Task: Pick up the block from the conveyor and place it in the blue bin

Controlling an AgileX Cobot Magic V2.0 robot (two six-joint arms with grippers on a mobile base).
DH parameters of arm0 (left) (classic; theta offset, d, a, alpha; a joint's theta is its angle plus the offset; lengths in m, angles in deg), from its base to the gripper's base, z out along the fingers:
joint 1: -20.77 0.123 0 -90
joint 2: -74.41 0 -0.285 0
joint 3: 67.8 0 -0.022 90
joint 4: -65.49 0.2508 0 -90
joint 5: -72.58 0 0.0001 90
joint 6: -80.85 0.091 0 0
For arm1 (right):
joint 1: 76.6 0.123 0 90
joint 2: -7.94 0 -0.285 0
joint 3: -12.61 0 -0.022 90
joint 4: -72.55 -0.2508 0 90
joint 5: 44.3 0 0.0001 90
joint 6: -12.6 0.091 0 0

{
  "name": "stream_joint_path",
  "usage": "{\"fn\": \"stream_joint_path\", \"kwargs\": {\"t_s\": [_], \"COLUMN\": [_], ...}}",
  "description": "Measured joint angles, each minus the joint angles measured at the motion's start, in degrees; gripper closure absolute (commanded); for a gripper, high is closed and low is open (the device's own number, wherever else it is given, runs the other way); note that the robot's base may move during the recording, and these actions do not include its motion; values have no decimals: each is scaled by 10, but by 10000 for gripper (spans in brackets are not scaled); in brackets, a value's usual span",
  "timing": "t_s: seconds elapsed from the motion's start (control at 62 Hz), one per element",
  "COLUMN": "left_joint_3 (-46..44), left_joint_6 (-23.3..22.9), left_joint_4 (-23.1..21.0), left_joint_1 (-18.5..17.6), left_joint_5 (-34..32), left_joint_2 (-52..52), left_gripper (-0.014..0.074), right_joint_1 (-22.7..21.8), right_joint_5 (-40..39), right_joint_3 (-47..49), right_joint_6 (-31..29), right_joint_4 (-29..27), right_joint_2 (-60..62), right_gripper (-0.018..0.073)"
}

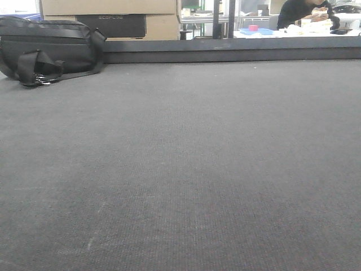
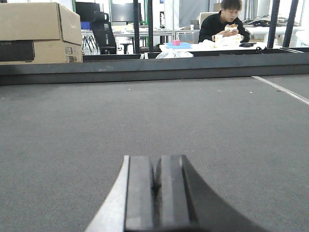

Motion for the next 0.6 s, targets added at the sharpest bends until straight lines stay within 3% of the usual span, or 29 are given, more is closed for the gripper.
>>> {"fn": "stream_joint_path", "kwargs": {"t_s": [0.596], "left_joint_3": [0], "left_joint_6": [0], "left_joint_4": [0], "left_joint_1": [0], "left_joint_5": [-6], "left_joint_2": [0], "left_gripper": [708], "right_joint_1": [0], "right_joint_5": [0], "right_joint_3": [0], "right_joint_6": [0], "right_joint_4": [0], "right_joint_2": [0], "right_gripper": [727]}}
